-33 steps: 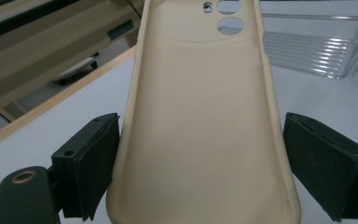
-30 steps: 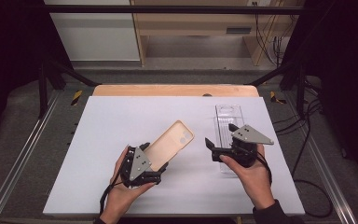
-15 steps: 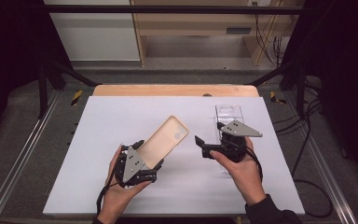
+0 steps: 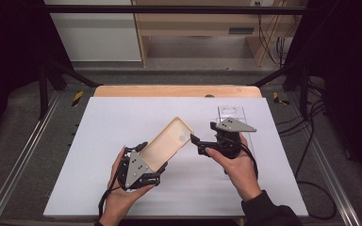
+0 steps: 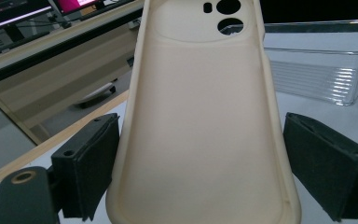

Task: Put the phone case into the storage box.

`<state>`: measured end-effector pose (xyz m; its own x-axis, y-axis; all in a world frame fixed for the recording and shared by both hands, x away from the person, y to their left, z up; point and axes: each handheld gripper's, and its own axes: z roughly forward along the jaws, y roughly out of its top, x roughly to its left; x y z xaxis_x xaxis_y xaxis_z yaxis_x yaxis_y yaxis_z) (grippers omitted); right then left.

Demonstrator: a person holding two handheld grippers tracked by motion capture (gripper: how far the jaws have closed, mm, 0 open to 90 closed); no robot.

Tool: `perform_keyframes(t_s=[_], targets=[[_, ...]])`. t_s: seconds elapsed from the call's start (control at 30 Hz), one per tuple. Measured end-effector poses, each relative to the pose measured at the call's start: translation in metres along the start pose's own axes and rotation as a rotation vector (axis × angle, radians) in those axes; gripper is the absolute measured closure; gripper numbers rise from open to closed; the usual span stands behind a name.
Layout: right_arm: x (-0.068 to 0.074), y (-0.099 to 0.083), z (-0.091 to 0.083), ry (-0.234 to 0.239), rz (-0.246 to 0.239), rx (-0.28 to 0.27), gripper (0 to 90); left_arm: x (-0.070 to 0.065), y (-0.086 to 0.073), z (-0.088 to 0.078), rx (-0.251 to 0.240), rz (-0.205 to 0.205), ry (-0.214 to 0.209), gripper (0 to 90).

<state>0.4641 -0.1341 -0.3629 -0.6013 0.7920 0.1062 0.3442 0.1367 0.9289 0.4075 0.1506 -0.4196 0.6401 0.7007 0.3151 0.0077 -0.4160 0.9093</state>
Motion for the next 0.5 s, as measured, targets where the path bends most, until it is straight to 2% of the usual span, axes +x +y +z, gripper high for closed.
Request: perform_keyframes(t_s=[0.23,0.5], targets=[[0.003,0.001,0.009,0.050,0.045,-0.004,21.0,-0.004,0.001,0.000,-0.003,0.012,-0.003,12.1],[0.007,0.001,0.017,0.091,0.059,-0.004,27.7,-0.005,0.000,-0.002,-0.006,0.015,0.001,12.1]])
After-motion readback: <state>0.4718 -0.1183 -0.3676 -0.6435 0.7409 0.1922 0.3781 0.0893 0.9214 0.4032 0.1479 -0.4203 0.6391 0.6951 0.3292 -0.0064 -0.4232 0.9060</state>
